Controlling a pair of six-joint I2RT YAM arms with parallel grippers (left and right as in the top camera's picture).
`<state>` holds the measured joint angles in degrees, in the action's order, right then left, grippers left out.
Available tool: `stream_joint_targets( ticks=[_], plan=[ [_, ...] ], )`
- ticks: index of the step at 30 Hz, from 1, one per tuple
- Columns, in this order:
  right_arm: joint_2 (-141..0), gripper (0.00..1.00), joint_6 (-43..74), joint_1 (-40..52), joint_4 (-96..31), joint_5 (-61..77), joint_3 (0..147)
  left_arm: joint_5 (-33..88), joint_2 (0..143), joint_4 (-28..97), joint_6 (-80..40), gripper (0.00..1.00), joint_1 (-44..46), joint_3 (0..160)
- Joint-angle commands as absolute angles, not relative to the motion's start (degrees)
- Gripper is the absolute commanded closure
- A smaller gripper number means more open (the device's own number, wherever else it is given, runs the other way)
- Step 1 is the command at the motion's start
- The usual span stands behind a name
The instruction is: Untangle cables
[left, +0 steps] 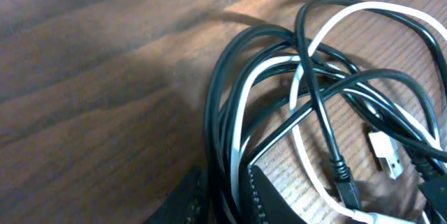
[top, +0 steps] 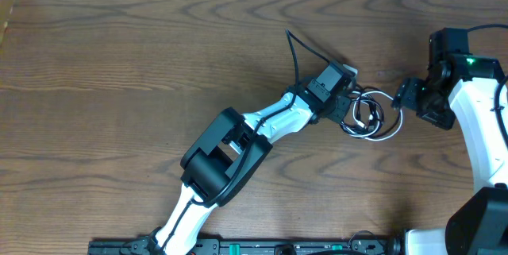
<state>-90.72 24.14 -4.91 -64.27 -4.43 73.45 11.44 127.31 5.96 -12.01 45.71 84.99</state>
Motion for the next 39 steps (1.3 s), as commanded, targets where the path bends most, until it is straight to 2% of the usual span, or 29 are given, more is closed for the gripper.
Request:
stream_joint_targets(
  ticks=[1,5,10,15,19,29,39],
  plan=[
    [-90.39,0.20,24.60,-4.40,-63.68,-3.11,74.06,10.15,128.60,9.85,-12.10,0.92,45.63,85.23],
    [-90.39,0.20,24.58,-4.25,-62.74,-0.80,74.06,0.16,127.28,18.24,-18.85,0.93,45.39,85.30],
    [-90.39,0.27,21.78,-2.55,-58.22,9.87,74.06,-1.04,119.15,25.96,-18.96,0.93,43.70,85.41],
    [-90.39,0.33,16.38,0.56,-50.19,27.66,74.06,5.87,108.49,30.55,-18.26,0.93,41.50,85.41],
    [-90.39,0.38,15.99,3.11,-45.58,34.54,74.06,12.53,102.26,33.56,-17.39,0.93,39.40,85.41],
    [-90.45,0.38,16.29,10.09,-41.85,34.20,74.06,25.98,96.75,39.46,-15.05,0.93,33.06,85.41],
    [-94.37,0.45,21.58,14.20,-43.51,25.65,74.04,26.15,96.75,40.27,-13.76,0.92,32.16,85.41]
  ],
)
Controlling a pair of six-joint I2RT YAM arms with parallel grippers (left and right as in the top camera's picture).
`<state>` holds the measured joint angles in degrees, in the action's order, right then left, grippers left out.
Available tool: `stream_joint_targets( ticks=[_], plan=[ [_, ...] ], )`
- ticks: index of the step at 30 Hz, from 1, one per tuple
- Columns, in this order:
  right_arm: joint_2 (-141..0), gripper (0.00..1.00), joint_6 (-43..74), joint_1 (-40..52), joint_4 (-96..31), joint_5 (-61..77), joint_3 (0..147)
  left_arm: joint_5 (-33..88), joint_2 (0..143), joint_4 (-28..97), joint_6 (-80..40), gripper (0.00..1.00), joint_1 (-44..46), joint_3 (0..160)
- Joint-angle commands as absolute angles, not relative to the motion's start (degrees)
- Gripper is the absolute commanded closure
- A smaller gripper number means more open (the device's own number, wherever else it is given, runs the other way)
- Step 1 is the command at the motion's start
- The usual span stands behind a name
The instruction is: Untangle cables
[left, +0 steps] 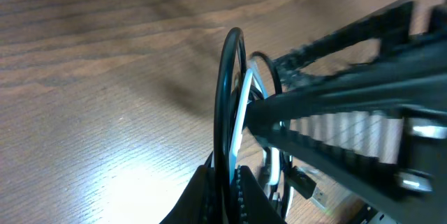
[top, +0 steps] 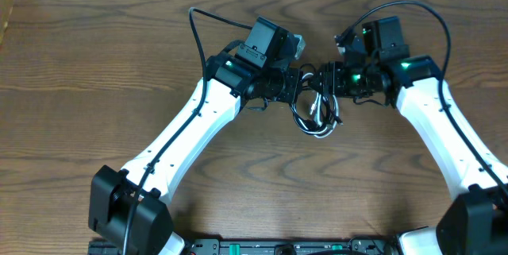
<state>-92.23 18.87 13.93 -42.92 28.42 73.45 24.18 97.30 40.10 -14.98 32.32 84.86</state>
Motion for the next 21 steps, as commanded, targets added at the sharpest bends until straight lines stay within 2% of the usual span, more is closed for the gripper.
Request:
stream_joint_targets(
  ticks=[1,21],
  plan=[
    [-94.94,0.45,22.33,14.20,-43.51,25.65,74.04,26.13,96.75,40.29,-13.47,0.93,32.14,85.41],
    [-107.18,0.60,21.78,14.31,-42.83,25.61,74.02,26.41,96.64,39.81,-12.51,0.93,28.62,85.41]
  ],
)
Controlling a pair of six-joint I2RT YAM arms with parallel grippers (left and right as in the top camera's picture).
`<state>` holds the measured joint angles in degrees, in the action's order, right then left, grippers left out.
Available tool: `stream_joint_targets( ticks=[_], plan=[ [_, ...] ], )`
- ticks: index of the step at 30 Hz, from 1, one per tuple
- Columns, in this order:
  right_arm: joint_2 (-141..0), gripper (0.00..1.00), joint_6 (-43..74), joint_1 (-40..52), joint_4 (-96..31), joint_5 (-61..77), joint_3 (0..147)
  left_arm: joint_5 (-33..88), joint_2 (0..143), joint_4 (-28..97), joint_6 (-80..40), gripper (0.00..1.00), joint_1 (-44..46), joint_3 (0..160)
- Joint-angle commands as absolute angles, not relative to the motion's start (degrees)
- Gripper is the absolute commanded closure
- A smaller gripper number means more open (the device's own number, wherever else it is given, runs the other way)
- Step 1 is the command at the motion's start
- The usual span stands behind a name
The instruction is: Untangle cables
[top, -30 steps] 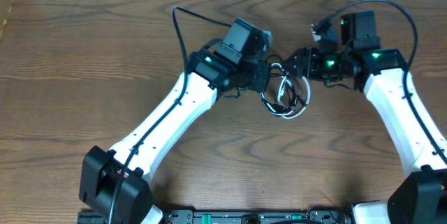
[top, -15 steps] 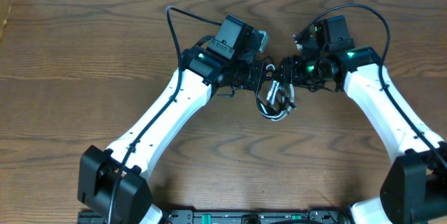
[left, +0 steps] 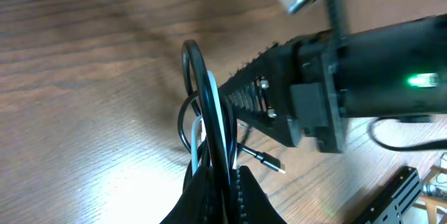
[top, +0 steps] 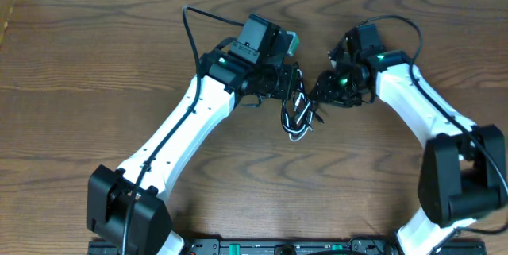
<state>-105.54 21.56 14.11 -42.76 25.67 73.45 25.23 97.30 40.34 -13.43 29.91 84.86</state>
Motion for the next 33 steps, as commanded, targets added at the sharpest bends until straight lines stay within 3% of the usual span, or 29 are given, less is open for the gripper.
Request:
stream_joint_targets(
  ticks=[1,6,9,10,18,22,24,27,30,31,33],
  plan=[
    [-107.77,0.60,21.69,14.31,-42.83,25.58,74.02,26.59,96.49,39.59,-12.53,0.93,28.21,85.41],
    [-108.90,0.67,20.95,14.31,-42.65,24.75,74.02,30.96,94.80,37.19,-12.49,0.92,25.96,85.43],
    [-108.88,0.87,20.95,13.39,-44.07,21.21,74.02,31.09,91.64,35.24,-12.49,0.93,23.24,85.47],
    [-108.88,0.99,20.23,12.03,-45.32,20.88,74.02,31.09,89.69,34.41,-12.45,0.93,21.69,85.47],
    [-108.88,0.99,17.54,3.99,-48.88,20.71,74.04,31.07,83.00,33.74,-9.19,0.93,17.28,85.47],
    [-108.53,0.99,9.08,0.16,-47.92,34.28,75.22,31.70,82.21,33.82,-9.23,0.92,17.19,85.47],
    [-107.53,0.90,1.45,-0.67,-48.01,43.42,76.53,33.45,82.41,34.02,-9.23,0.92,17.21,85.45],
    [-105.30,0.72,0.19,-0.71,-47.35,49.50,78.54,34.28,82.61,34.94,-9.21,0.92,17.21,85.45],
    [-103.68,0.39,6.96,-0.16,-42.81,56.23,79.85,34.30,82.78,36.07,-9.19,0.92,17.21,85.45],
    [-103.39,0.32,9.37,0.12,-40.88,58.54,79.85,34.30,82.89,36.56,-8.91,0.92,17.21,85.45],
    [-103.37,0.28,16.32,0.75,-36.84,61.87,79.85,34.30,83.13,37.67,-7.94,0.92,17.21,85.45]
  ],
)
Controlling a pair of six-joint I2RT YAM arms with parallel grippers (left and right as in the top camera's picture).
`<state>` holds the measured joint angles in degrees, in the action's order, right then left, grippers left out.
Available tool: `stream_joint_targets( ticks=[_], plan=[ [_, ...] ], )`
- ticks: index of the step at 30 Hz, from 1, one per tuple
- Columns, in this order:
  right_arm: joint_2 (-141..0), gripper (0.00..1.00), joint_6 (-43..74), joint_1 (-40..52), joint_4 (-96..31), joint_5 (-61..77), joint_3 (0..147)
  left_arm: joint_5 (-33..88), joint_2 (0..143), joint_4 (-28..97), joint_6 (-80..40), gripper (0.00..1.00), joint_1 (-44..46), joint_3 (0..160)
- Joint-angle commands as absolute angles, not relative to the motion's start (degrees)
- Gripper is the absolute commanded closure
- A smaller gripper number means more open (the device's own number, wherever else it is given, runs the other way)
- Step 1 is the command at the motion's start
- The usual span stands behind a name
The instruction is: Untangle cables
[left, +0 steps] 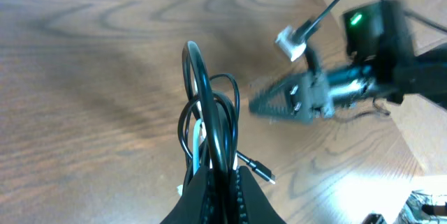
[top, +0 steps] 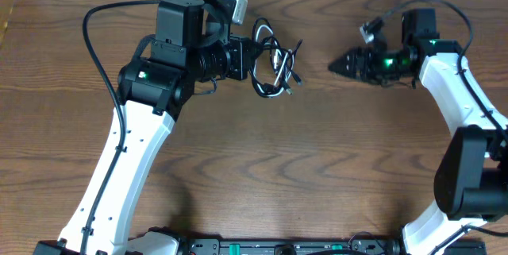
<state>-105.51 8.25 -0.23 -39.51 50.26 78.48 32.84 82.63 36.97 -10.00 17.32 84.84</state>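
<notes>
A tangled bundle of black and white cables (top: 272,67) hangs from my left gripper (top: 251,55), which is shut on its loops at the back of the table, left of centre. The left wrist view shows the loops (left: 208,119) standing up from between the fingers (left: 244,195), with a plug end (left: 264,175) dangling to the right. My right gripper (top: 334,67) points left at the bundle from a short gap away. Its jaws look shut with nothing in them. It also shows in the left wrist view (left: 257,107).
The brown wooden table (top: 262,168) lies under both arms. A black cable with a white plug (top: 370,27) loops over the right wrist and belongs to that arm. The table's back edge runs just behind the bundle.
My left gripper has carried the bundle up and to the left. My right gripper, which was against the bundle, now sits well to the right of it, apart from it.
At first the bundle lay on the table right of centre, my left gripper at it and my right gripper beside it. Later both grippers met at the raised bundle near the table's middle, and stayed there. Now only the left holds it.
</notes>
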Motion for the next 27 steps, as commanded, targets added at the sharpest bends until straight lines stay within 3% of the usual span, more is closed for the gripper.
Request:
stream_joint_targets(
  ticks=[1,7,11,15,27],
  plan=[
    [-103.42,0.30,20.10,1.08,-35.46,62.17,79.83,34.30,83.29,38.37,-6.72,0.92,17.21,85.45],
    [-103.53,0.35,39.35,4.67,-28.60,59.94,79.81,34.35,84.97,41.45,-0.49,0.93,17.21,85.45],
    [-103.77,0.19,44.82,8.08,-27.62,56.42,79.81,34.37,85.80,42.02,0.40,0.93,17.21,85.45],
    [-105.10,0.18,46.37,11.68,-27.68,56.53,79.81,34.33,85.86,42.48,0.43,0.93,17.21,85.45],
    [-110.48,0.34,49.19,17.02,-28.67,56.60,79.79,34.30,85.86,43.75,1.50,0.92,17.21,85.45]
  ],
)
